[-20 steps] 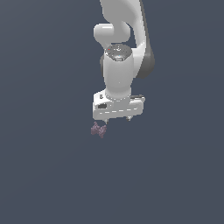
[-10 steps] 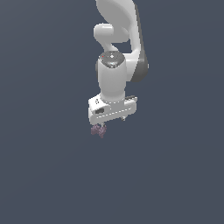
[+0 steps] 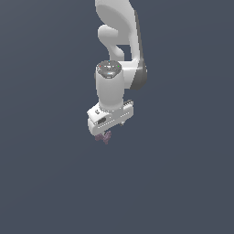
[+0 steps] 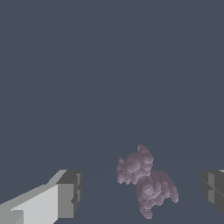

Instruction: Pick up the object and move it to a goal position.

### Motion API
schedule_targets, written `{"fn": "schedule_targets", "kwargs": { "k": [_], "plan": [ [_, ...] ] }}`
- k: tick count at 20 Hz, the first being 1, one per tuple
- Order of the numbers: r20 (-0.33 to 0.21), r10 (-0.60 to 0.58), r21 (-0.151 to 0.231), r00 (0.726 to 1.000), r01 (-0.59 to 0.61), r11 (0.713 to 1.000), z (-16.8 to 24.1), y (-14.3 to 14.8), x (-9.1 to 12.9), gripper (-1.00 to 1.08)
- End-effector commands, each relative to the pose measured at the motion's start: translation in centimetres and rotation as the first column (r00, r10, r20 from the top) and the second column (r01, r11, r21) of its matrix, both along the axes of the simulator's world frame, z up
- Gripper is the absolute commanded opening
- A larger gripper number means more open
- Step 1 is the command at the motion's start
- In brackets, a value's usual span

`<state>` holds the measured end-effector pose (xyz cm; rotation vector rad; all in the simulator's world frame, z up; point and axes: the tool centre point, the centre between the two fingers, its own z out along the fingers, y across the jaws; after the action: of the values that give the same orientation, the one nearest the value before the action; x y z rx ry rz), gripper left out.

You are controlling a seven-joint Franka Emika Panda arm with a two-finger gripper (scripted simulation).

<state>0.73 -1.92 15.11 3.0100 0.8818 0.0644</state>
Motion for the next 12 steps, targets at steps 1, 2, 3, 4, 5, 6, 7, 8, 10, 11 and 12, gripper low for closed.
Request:
{"fn": "schedule_targets", "kwargs": {
  "k": [1, 2, 3, 4, 5, 6, 7, 8, 10, 11, 12],
  "plan": [
    [-0.004, 0.062, -0.004, 0.998, -0.062, 0.998, -0.5, -0.6, -0.2, 1.00],
    [-0.005, 0.086, -0.006, 0.996, -0.086, 0.996, -0.8, -0.8, -0.3, 1.00],
    [-0.007, 0.110, -0.007, 0.994, -0.110, 0.994, -1.0, -1.0, -0.4, 1.00],
    [-0.009, 0.133, -0.008, 0.991, -0.134, 0.991, -1.2, -1.3, -0.5, 1.00],
    [-0.010, 0.157, -0.009, 0.988, -0.157, 0.988, -1.4, -1.5, -0.6, 1.00],
    [-0.012, 0.181, -0.010, 0.983, -0.181, 0.983, -1.6, -1.7, -0.7, 1.00],
    [-0.014, 0.205, -0.011, 0.979, -0.205, 0.979, -1.8, -1.9, -0.8, 1.00],
    [-0.015, 0.228, -0.012, 0.974, -0.228, 0.974, -2.0, -2.1, -0.8, 1.00],
    [-0.019, 0.275, -0.013, 0.961, -0.275, 0.961, -2.4, -2.6, -1.0, 1.00],
    [-0.020, 0.298, -0.013, 0.954, -0.298, 0.954, -2.7, -2.8, -1.1, 1.00],
    [-0.022, 0.321, -0.013, 0.947, -0.321, 0.947, -2.9, -3.0, -1.2, 1.00]
  ]
}}
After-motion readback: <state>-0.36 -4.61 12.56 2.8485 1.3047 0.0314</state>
